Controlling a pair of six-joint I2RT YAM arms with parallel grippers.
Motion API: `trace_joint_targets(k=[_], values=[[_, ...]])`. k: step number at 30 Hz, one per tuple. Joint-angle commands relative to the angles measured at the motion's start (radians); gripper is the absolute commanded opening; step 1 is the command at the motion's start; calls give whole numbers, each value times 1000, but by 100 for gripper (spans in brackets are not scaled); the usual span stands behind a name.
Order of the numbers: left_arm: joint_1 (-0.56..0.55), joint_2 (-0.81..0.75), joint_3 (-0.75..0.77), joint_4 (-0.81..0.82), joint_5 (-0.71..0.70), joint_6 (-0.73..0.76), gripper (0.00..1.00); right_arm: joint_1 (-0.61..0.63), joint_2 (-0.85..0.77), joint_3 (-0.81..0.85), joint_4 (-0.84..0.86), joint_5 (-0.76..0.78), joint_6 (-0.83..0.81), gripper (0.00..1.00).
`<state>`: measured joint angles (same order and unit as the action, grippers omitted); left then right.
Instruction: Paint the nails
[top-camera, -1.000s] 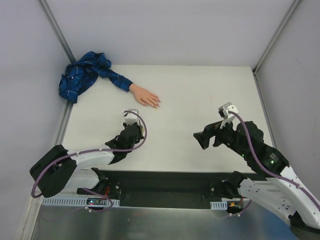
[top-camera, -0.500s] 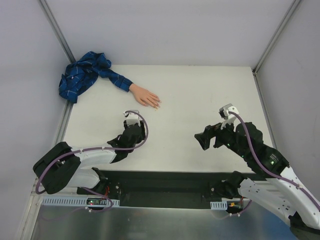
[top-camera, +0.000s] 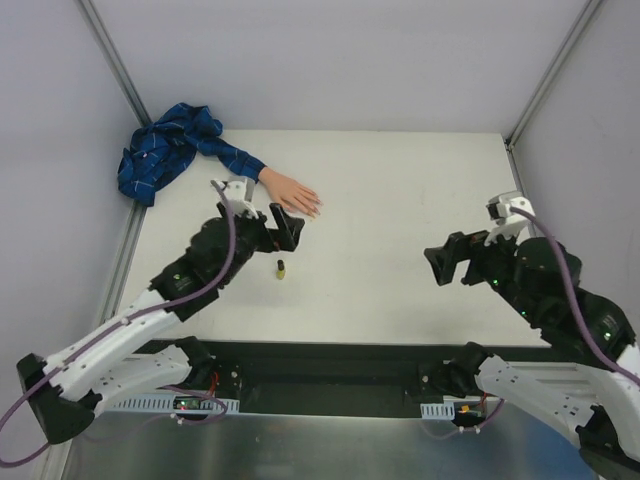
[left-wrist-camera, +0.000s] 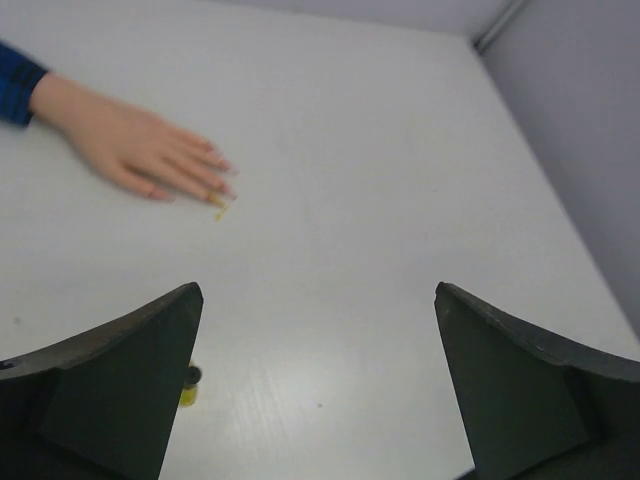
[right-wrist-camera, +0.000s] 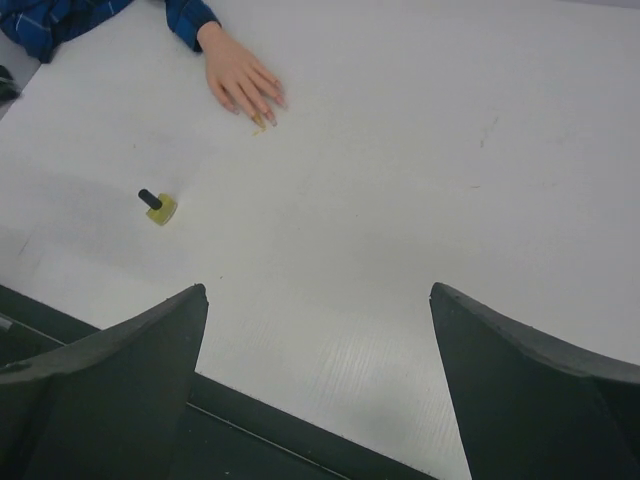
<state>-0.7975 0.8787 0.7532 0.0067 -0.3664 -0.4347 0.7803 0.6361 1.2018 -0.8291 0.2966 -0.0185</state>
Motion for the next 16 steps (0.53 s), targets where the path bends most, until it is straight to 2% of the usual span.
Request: trace_joint_targets(k=[1, 5, 9, 12, 14, 16], values=[[0, -108, 245, -224, 276, -4, 99, -4, 22, 195, -188, 145, -20, 96], [0, -130, 431, -341, 400, 1, 99, -3, 13, 283, -222, 159, -20, 96], [0, -150, 547, -404, 431, 16, 99, -3, 4, 324, -211, 139, -17, 96], [1, -152, 596, -428, 451, 36, 99, -4, 51, 331, -188, 73, -58, 96], [0, -130, 641, -459, 466, 50, 99, -4, 139, 404, -220, 163, -54, 96], [0, -107, 705, -496, 477, 63, 99, -4, 177, 449, -252, 145, -69, 96]])
